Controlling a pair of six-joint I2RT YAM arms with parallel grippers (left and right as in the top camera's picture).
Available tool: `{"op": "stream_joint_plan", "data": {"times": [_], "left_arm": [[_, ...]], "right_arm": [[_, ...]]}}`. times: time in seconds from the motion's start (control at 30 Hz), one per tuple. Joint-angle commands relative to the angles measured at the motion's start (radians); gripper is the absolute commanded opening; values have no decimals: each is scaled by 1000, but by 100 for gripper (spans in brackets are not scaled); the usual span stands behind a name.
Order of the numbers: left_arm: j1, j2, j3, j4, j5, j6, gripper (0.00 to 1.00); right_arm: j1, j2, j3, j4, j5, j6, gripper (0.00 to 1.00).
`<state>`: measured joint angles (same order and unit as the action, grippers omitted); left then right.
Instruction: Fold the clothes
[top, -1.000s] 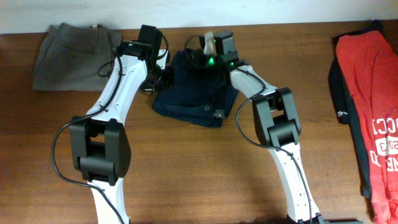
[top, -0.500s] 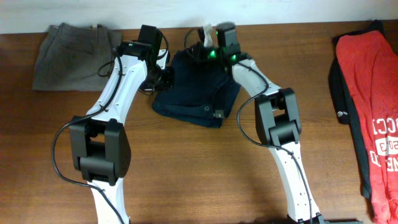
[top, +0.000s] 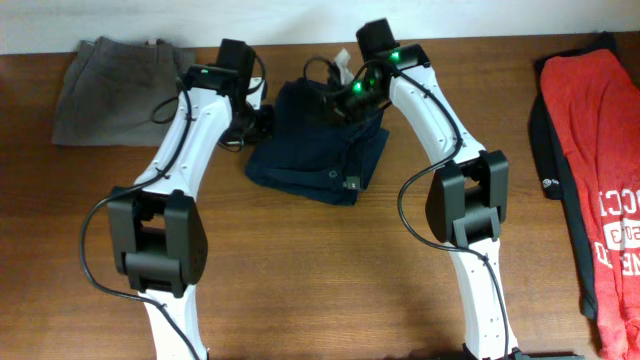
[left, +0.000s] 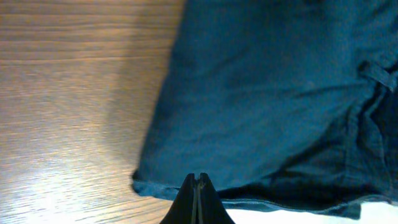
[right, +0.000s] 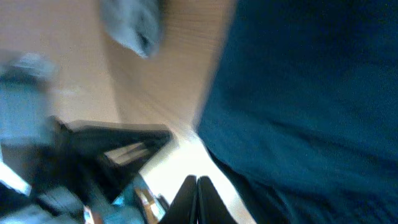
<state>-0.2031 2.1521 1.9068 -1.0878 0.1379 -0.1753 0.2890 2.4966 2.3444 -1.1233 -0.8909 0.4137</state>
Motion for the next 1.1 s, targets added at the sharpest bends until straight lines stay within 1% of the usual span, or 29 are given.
{"op": "stream_joint_plan", "data": {"times": [0.0, 0.1, 0.3, 0.4, 0.47, 0.6, 0.77, 1.07], "left_arm": [[45, -43, -6, 7, -16, 4, 0], [74, -43, -6, 7, -16, 0, 1], [122, -43, -6, 6, -11, -3, 0], [132, -43, -6, 6, -11, -3, 1], [132, -43, -6, 4, -11, -3, 1], [132, -43, -6, 3, -11, -3, 1], [132, -43, -6, 4, -11, -3, 0], [132, -43, -6, 3, -11, -3, 1]], "right_arm": [[46, 1, -6, -80, 60, -187, 4], [66, 1, -28, -92, 73, -201, 4], [91, 3, -131, -18, 50, -208, 4], [99, 3, -227, 64, -5, -207, 4], [103, 3, -330, 137, -48, -201, 4], [102, 3, -451, 174, -48, -181, 4], [103, -32, -459, 133, -48, -170, 4], [103, -288, -409, 140, 55, -144, 4]]}}
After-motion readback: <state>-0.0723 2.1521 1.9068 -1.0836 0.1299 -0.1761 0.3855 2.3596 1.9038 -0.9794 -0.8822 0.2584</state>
